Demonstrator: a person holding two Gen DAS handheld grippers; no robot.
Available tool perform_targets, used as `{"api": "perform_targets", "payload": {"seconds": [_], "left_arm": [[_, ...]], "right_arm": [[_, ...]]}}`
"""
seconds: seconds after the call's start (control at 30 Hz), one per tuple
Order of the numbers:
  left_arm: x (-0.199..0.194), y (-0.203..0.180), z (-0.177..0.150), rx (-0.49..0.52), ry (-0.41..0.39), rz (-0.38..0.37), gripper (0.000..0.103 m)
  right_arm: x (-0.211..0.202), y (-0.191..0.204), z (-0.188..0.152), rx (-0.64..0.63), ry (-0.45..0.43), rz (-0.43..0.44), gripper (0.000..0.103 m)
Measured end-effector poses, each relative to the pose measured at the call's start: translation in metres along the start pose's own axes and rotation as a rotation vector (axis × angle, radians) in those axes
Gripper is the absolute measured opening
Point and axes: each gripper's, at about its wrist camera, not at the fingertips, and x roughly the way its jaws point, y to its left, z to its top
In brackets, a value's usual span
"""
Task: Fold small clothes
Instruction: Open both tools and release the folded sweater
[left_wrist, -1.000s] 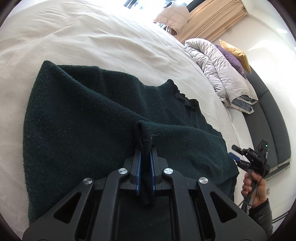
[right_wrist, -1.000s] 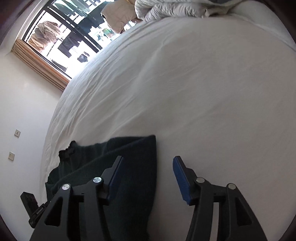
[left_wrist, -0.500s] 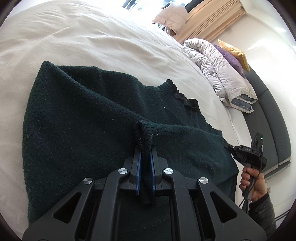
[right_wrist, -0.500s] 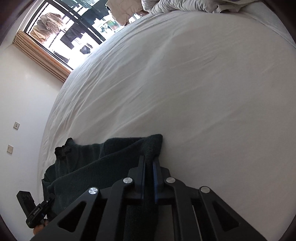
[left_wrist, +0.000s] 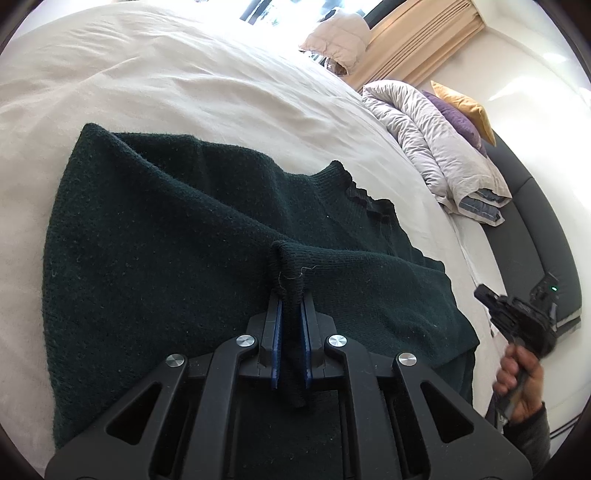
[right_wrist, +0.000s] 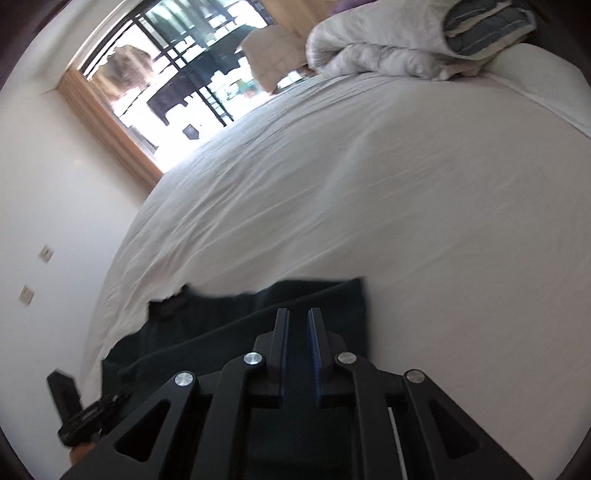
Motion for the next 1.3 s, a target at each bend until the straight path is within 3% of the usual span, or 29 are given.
{"api": "perform_targets", "payload": {"seconds": [0.07,0.17,0.2,0.3,0.43,0.47,0.53,0.7,0.73,0.83,0.87,0.93,1.0,1.07,1.1,1.17,1.2,1.23,1.3], "left_arm": [[-0.001,0.0,0.0,0.0,0.001,0.0,0.009],[-0.002,0.001,0.001,-0.005,0.017,-0.011,0.009],[-0.003,0.001,0.002,-0.001,0.025,-0.013,0.009],[-0.007,0.002,0.003,0.018,0.04,-0.013,0.01],[-0.013,0.005,0.002,0.017,0.046,-0.003,0.01],[-0.016,0.005,0.001,0.02,0.051,0.008,0.01],[-0.026,0.004,-0.001,0.028,0.054,0.045,0.01],[-0.057,-0.004,-0.009,0.083,-0.015,0.198,0.01],[-0.061,-0.008,-0.008,0.092,-0.032,0.198,0.01],[-0.055,-0.026,-0.005,0.143,-0.025,0.17,0.01],[-0.046,-0.029,-0.007,0.166,-0.001,0.175,0.01],[-0.03,-0.023,-0.013,0.174,0.043,0.2,0.01],[-0.032,-0.015,-0.021,0.17,0.007,0.166,0.01],[-0.039,-0.013,-0.027,0.166,0.007,0.159,0.01],[-0.043,-0.012,-0.029,0.168,0.01,0.158,0.01],[-0.057,-0.012,-0.034,0.168,0.018,0.156,0.01],[-0.065,-0.011,-0.037,0.169,0.013,0.157,0.01],[-0.077,-0.01,-0.042,0.171,0.0,0.168,0.01],[-0.098,-0.007,-0.053,0.18,-0.02,0.206,0.01]], "right_arm": [[0.016,0.019,-0.019,-0.012,0.087,0.107,0.013],[0.05,0.018,-0.044,0.016,0.183,0.089,0.009],[0.055,0.009,-0.048,0.041,0.182,0.091,0.0],[0.047,-0.02,-0.053,0.165,0.13,0.128,0.0],[0.024,-0.034,-0.052,0.202,0.065,0.044,0.0],[0.019,-0.029,-0.051,0.195,0.054,0.02,0.001],[0.009,-0.013,-0.052,0.166,0.034,-0.013,0.015],[0.012,0.022,-0.052,0.14,0.071,0.159,0.03],[0.021,0.033,-0.056,0.135,0.097,0.205,0.036],[0.04,0.04,-0.064,0.142,0.146,0.237,0.038],[0.043,0.032,-0.065,0.168,0.154,0.255,0.037],[0.047,0.011,-0.071,0.251,0.154,0.315,0.014],[0.04,-0.009,-0.074,0.284,0.144,0.295,0.002],[0.024,-0.022,-0.078,0.27,0.116,0.192,0.004],[0.016,-0.031,-0.08,0.284,0.099,0.194,0.004],[-0.006,-0.041,-0.085,0.303,0.073,0.154,0.016],[-0.021,-0.039,-0.087,0.265,0.053,0.118,0.045],[-0.038,-0.034,-0.09,0.211,0.026,0.075,0.067],[-0.07,-0.018,-0.098,0.098,-0.024,0.017,0.071]]}}
